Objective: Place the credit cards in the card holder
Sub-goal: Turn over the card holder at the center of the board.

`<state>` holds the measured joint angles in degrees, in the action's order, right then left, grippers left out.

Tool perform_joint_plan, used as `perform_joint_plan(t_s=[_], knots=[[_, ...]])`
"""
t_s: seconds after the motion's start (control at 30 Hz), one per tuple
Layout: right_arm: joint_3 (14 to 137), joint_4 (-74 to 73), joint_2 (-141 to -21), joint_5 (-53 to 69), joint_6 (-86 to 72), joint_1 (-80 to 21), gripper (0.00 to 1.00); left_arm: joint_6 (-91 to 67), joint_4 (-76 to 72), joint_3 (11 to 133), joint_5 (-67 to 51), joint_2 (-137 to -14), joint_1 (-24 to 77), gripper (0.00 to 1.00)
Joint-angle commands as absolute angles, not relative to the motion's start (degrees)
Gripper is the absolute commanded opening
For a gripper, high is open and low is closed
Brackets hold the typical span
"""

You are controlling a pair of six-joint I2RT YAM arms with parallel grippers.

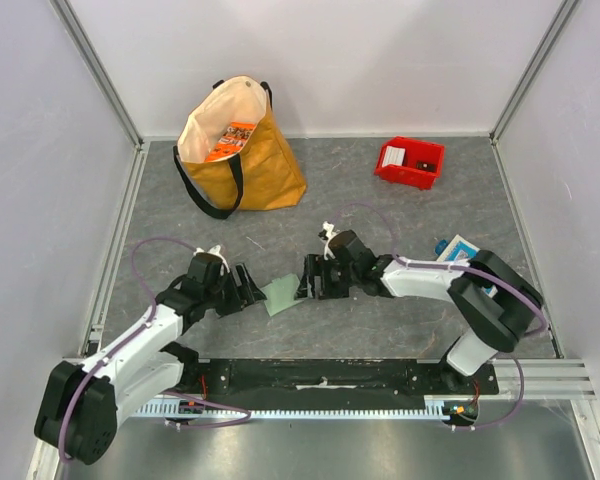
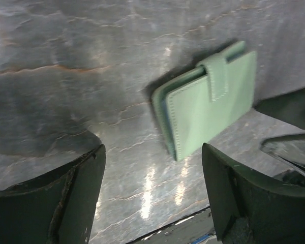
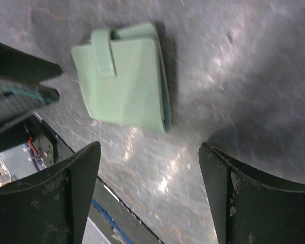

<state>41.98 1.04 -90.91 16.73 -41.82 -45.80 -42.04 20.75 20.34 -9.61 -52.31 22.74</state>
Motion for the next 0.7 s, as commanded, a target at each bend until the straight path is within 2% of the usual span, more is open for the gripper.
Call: perform_joint_plan(t_s=[0.0, 0.07, 0.17, 0.27, 0.37, 0.47, 0.57, 0.63, 0.67], knots=[[45.4, 9.1, -96.4, 18.5, -44.1, -46.5, 0.84, -47.9, 10.6, 17.6, -16.2, -52.4, 22.9, 0.81], [46.4, 10.0, -98.3, 19.2, -43.2, -46.5, 0.83, -48.2, 8.5, 17.0, -16.9, -53.8, 23.0, 0.81], [48.1, 10.1, -101.1, 21.3, -42.4, -46.5, 0.75, -48.3, 5.4, 16.6, -18.3, -56.1, 23.0, 0.78], [47.6, 12.9, -102.5, 23.9, -42.7, -46.5, 0.60, -49.0, 1.5, 16.1, -20.4, -58.8, 22.9, 0.68], [46.8, 15.6, -103.2, 25.5, -43.1, -46.5, 0.44, -49.7, -2.3, 15.6, -21.6, -60.6, 23.0, 0.49], [45.8, 18.2, -102.6, 26.9, -43.2, -46.5, 0.24, -49.6, -3.0, 16.0, -21.5, -60.5, 23.0, 0.37], [45.1, 21.2, -101.3, 27.5, -43.2, -46.5, 0.02, -49.0, -3.1, 16.4, -21.3, -59.2, 23.0, 0.36], [45.0, 21.4, -100.1, 27.5, -41.8, -46.5, 0.00, -48.6, -3.0, 16.6, -21.2, -58.2, 22.9, 0.36], [44.8, 21.4, -99.2, 27.0, -41.2, -46.5, 0.00, -48.3, -2.6, 16.8, -20.9, -57.4, 23.0, 0.39]])
